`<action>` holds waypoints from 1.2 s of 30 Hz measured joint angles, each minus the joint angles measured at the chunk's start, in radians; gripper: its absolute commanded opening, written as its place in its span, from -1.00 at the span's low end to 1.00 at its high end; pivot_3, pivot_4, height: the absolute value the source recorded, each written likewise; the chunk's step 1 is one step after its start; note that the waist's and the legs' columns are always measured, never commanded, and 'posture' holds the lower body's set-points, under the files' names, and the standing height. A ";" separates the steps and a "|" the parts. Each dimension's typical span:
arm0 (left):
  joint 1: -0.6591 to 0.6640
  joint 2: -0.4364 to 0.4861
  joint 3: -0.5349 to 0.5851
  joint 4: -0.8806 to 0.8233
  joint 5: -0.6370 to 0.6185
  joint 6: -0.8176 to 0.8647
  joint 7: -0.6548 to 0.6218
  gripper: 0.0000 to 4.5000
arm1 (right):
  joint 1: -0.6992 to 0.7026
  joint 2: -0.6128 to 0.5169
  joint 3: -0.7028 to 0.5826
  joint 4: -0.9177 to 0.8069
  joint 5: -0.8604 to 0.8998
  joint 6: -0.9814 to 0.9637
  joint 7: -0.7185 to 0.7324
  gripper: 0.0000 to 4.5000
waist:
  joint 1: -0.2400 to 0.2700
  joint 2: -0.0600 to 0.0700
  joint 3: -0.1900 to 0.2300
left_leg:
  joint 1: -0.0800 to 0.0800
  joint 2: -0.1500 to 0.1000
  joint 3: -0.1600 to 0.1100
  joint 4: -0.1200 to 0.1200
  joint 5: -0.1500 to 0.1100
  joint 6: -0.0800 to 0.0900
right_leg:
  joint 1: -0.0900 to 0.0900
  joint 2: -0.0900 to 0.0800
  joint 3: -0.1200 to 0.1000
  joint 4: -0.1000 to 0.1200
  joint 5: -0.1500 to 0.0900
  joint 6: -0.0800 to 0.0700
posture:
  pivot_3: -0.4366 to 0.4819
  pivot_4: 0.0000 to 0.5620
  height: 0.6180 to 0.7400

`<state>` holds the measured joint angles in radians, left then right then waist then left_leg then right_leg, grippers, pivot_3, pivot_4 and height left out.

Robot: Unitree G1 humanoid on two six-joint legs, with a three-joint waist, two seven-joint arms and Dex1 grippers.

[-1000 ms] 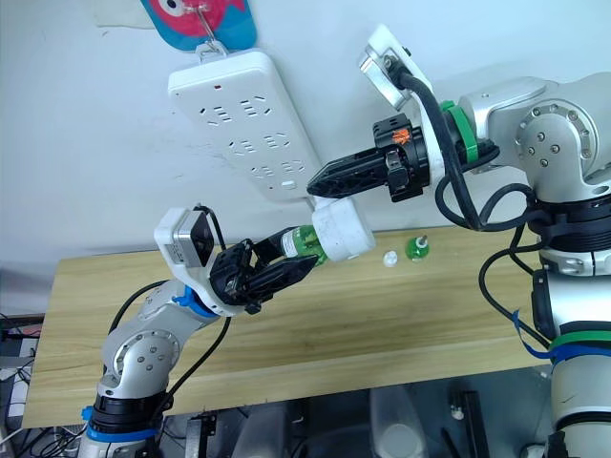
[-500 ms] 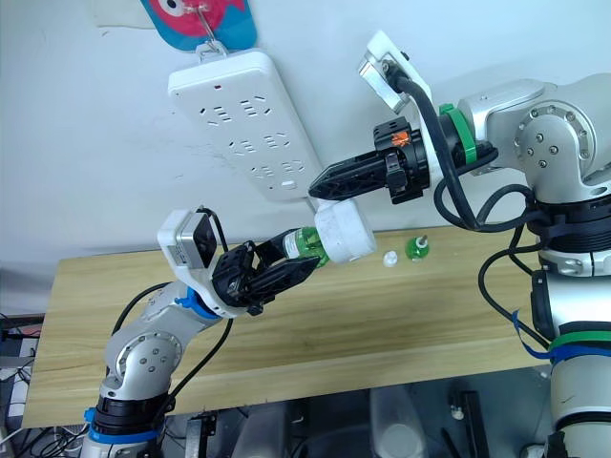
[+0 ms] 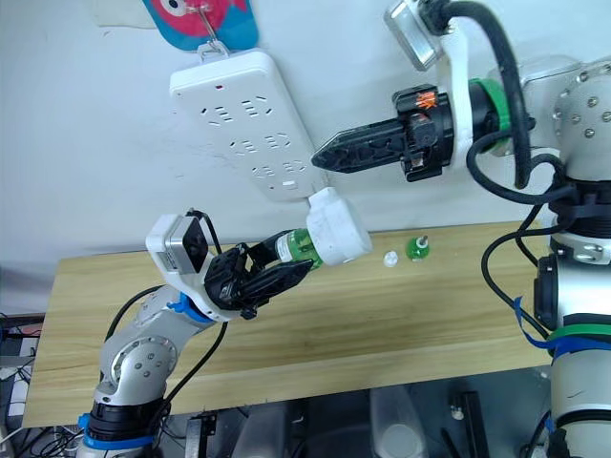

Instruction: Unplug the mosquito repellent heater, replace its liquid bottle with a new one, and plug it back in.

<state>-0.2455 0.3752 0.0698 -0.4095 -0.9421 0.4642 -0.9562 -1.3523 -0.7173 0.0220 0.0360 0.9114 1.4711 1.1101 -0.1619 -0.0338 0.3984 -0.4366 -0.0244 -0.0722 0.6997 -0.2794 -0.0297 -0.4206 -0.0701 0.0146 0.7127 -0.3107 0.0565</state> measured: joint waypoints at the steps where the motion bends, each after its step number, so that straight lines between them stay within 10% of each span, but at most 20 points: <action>1: 0.000 0.006 0.004 0.000 0.000 -0.001 -0.003 0.03 | 0.005 -0.012 -0.008 0.000 0.010 0.013 -0.001 -0.98 | 0.001 0.000 0.000 | 0.000 0.000 0.000 0.000 0.000 0.000 | 0.000 0.000 0.000 0.000 0.000 0.000 | -0.62 0.10 1.00; 9: 0.007 0.075 0.052 0.000 -0.005 0.006 -0.025 0.03 | 0.166 -0.165 -0.058 -0.043 0.059 0.101 0.002 -0.81 | 0.002 0.000 -0.001 | 0.000 0.000 0.001 0.000 0.000 0.000 | 0.000 0.000 0.001 0.000 0.000 0.000 | -0.61 0.04 1.00; 21: 0.008 0.153 0.084 -0.008 -0.041 0.018 -0.058 0.03 | 0.274 -0.202 -0.041 -0.073 0.184 0.135 -0.036 0.99 | 0.001 0.000 -0.001 | 0.000 0.000 0.001 0.000 0.000 0.000 | 0.000 0.000 0.000 0.000 0.000 0.000 | -0.57 0.09 1.00; 36: 0.018 0.178 0.093 -0.009 -0.047 0.033 -0.066 0.03 | 0.241 -0.170 0.083 0.079 0.457 0.135 -0.345 0.99 | 0.003 0.000 -0.001 | 0.000 0.000 0.001 0.000 0.000 0.000 | 0.000 0.000 0.000 0.001 0.000 0.000 | -0.55 0.16 1.00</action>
<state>-0.2276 0.5534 0.1629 -0.4182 -0.9888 0.4970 -1.0218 -1.1109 -0.8872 0.1054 0.1155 1.3687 1.6062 0.7653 -0.1592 -0.0334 0.3969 -0.4367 -0.0242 -0.0717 0.6997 -0.2794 -0.0296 -0.4208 -0.0698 0.0148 0.7133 -0.3107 0.0565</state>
